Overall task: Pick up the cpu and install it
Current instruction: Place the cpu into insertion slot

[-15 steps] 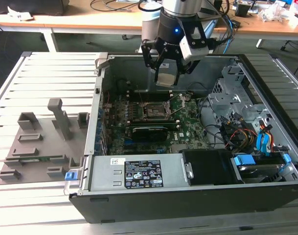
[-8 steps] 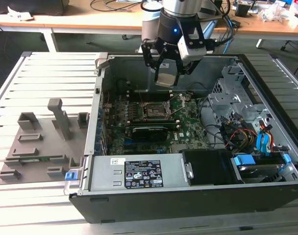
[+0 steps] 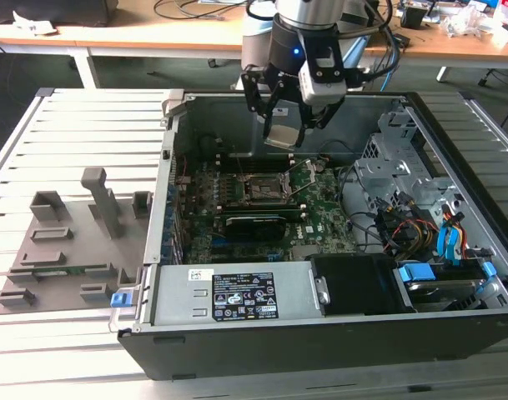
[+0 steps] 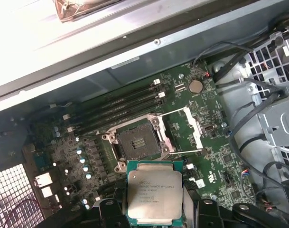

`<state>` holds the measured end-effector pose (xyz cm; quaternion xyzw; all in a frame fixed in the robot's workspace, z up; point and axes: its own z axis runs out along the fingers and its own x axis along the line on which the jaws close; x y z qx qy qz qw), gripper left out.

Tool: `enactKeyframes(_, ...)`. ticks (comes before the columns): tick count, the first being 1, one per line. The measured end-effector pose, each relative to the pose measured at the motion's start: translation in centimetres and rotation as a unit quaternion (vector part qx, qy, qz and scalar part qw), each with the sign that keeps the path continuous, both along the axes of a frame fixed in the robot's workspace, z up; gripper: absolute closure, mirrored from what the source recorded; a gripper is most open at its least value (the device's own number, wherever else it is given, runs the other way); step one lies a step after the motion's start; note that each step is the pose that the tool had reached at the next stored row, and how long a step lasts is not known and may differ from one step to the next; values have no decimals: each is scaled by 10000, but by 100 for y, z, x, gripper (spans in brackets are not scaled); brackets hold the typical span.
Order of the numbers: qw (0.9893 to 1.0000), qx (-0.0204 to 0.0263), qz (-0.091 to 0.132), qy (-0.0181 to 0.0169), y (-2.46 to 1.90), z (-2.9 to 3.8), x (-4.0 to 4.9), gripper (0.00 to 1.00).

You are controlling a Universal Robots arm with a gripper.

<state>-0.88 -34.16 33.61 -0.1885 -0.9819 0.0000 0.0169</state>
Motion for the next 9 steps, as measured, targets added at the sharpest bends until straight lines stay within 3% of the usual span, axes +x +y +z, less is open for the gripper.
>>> enactKeyframes(9, 9993, -12, -379, 0, 0, -7, 0, 45)
